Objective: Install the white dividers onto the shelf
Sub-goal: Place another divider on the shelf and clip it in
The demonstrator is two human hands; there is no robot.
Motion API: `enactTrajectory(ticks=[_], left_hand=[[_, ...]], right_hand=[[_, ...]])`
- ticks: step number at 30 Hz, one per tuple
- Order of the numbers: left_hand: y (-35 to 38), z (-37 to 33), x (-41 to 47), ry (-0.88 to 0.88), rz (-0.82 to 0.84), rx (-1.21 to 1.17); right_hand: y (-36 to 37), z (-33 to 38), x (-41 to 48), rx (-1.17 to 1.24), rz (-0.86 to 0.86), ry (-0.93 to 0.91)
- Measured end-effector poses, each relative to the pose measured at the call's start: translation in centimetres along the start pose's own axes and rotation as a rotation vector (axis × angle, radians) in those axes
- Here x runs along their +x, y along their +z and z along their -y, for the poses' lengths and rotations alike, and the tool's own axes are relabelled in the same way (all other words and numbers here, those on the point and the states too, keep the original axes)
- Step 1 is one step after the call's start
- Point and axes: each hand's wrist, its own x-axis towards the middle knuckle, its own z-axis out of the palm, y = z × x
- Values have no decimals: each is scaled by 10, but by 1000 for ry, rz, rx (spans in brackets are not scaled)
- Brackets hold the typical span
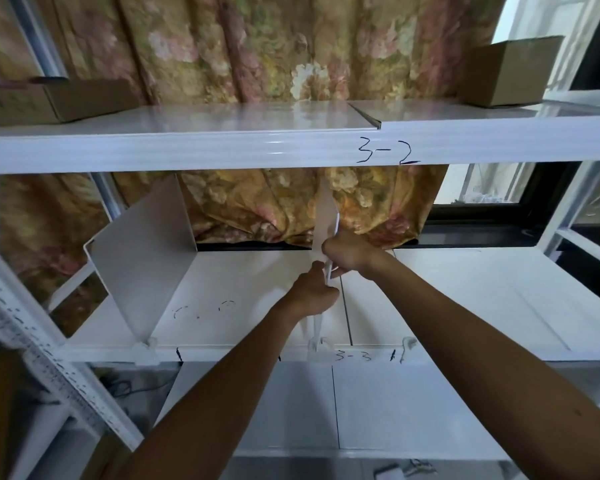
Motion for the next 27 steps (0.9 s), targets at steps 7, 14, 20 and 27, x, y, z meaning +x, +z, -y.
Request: enactTrajectory(ticks=[7,14,20,27], left_hand=[[14,2,4,-10,-6,-66],[16,10,19,-14,-37,-25],[21,14,33,13,-69,1],[21,22,41,10,-90,31]], right_hand=[[6,-8,3,-72,26,24],[10,-12,15,-48,6,64],[11,-10,29,-102,18,62],[17,-10,38,-169,33,67]])
